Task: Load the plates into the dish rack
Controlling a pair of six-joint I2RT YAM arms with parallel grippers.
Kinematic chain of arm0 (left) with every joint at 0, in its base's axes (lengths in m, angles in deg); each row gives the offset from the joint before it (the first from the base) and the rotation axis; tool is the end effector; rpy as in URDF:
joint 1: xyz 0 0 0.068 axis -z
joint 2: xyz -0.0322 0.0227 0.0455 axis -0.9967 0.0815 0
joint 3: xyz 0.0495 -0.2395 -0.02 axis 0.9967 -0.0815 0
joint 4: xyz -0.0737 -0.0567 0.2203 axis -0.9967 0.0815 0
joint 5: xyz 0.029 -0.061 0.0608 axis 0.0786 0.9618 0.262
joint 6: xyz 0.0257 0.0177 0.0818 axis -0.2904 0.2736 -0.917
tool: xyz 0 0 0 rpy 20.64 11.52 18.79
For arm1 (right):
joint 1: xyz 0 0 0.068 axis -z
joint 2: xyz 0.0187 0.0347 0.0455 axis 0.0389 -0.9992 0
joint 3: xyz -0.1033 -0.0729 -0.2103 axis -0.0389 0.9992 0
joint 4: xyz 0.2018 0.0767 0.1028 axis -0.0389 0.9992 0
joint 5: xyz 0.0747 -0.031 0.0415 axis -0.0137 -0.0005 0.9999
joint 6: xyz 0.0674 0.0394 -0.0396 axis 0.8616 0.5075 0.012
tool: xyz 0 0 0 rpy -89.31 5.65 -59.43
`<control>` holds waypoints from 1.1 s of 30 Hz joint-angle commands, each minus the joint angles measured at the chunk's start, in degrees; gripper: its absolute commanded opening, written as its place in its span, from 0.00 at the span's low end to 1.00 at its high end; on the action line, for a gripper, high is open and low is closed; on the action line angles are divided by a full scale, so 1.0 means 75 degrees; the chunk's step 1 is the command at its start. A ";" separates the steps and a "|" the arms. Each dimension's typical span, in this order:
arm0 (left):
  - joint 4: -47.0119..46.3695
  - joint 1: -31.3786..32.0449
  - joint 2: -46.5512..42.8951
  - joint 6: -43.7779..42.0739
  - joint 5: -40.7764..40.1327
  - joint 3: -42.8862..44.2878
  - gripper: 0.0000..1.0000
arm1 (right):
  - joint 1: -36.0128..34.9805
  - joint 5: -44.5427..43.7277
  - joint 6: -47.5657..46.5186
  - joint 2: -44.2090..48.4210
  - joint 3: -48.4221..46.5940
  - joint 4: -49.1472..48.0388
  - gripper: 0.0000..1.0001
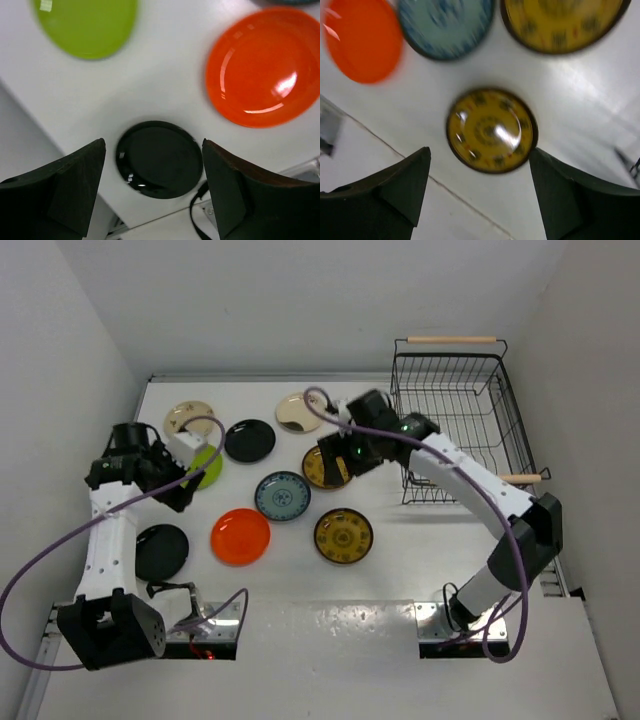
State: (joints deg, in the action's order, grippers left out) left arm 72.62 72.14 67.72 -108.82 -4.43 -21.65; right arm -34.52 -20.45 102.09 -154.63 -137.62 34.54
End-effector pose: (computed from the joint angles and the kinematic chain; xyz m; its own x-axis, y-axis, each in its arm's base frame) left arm 0.2125 0.0309 0.2630 -0.7025 0.4461 -0.5546 0.4234 0.8882 0.1781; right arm 0.2716 0.2160 0.2705 -0.7956 -0.2097 -0.5684 -0.4360 0.8496 0.2968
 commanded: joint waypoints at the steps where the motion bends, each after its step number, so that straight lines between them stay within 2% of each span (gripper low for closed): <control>1: -0.0828 0.0421 -0.0247 -0.0172 0.0255 -0.0921 0.83 | -0.0080 -0.0550 0.0385 0.0513 0.1449 -0.0017 0.79; 4: -0.1497 0.0645 -0.0177 0.0097 -0.0120 -0.1472 0.83 | -0.0267 -0.0573 0.0830 0.0608 0.2482 -0.0628 0.77; 11: -0.1991 0.1149 0.0525 0.0391 -0.0354 -0.1544 0.84 | -0.0420 -0.1357 0.1769 0.0257 0.4087 -0.1706 0.77; 17: -0.1991 0.1360 0.0620 0.0461 -0.0425 -0.1474 0.84 | -0.0643 -0.2153 0.2190 -0.0259 0.4640 -0.2783 0.77; 23: -0.1991 0.1431 0.0526 0.0274 -0.0285 -0.1403 0.84 | -0.0678 -0.2132 0.2180 -0.0868 0.4862 -0.3277 0.73; 26: -0.2061 0.1431 0.0526 0.0367 -0.0285 -0.1334 0.85 | -0.0655 -0.1863 0.2074 -0.1033 0.4968 -0.3464 0.59; 27: -0.2061 0.1431 0.0457 0.0460 -0.0285 -0.1333 0.85 | -0.0712 -0.1862 0.2062 -0.1021 0.4980 -0.3476 0.48; 29: -0.2061 0.1431 0.0363 0.0461 -0.0285 -0.1333 0.85 | -0.0771 -0.1967 0.2097 -0.0719 0.5224 -0.3465 0.35; 30: -0.2061 0.1500 0.0362 0.0461 -0.0285 -0.1403 0.85 | -0.0783 -0.2095 0.2097 -0.0600 0.5296 -0.3488 0.18; 31: -0.2061 0.1501 0.0281 0.0461 -0.0285 -0.1403 0.85 | -0.0795 -0.2178 0.2132 -0.0483 0.5447 -0.3465 0.09; 33: -0.2061 0.1501 0.0211 0.0461 -0.0354 -0.1403 0.85 | -0.0807 -0.2296 0.2005 -0.0014 0.5601 -0.3349 0.00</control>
State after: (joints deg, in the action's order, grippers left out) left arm 58.50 82.71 71.50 -106.28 -7.47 -33.56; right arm -39.66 -34.02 118.35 -156.97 -98.21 7.52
